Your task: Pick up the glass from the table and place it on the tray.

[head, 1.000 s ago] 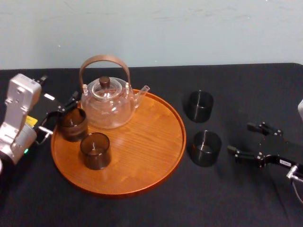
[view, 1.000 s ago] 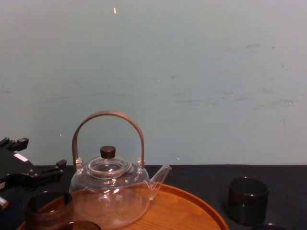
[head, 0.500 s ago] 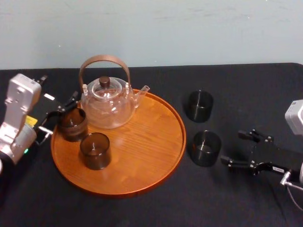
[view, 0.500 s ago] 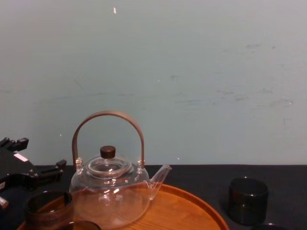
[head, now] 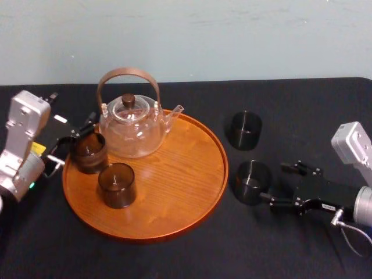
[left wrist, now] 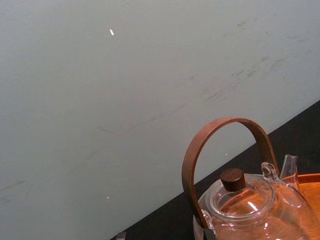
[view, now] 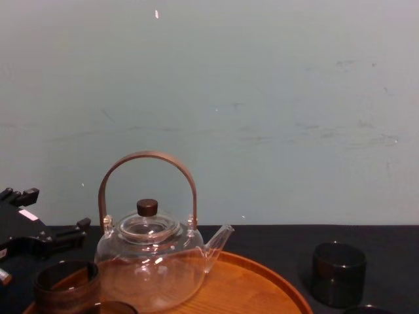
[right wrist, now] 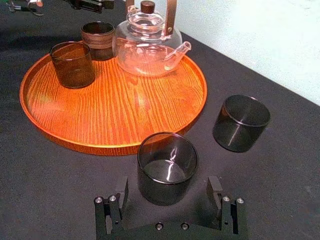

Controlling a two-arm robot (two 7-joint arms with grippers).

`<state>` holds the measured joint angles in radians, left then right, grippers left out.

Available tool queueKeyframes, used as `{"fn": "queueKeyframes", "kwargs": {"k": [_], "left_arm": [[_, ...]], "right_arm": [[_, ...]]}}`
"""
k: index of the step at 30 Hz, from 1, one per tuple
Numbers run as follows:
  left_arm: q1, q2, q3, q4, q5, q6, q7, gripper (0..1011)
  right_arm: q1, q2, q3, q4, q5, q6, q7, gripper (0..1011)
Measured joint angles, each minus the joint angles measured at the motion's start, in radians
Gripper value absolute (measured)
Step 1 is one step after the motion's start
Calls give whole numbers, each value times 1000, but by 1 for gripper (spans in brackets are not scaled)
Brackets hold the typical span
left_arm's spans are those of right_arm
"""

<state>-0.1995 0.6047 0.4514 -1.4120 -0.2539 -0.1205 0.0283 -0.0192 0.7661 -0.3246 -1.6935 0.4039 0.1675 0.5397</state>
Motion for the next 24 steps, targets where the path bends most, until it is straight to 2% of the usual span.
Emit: {"fn": "queueKeyframes", "kwargs": {"k": [10,24], "left_arm": [[0,0,0,0,0,0,0,1001],[0,0,0,0,0,0,0,1001]], "right_arm": [[48,-27,-42,33,-15,9,14,1002],[97,-61,-71,82,-21,21,14,1002]]}}
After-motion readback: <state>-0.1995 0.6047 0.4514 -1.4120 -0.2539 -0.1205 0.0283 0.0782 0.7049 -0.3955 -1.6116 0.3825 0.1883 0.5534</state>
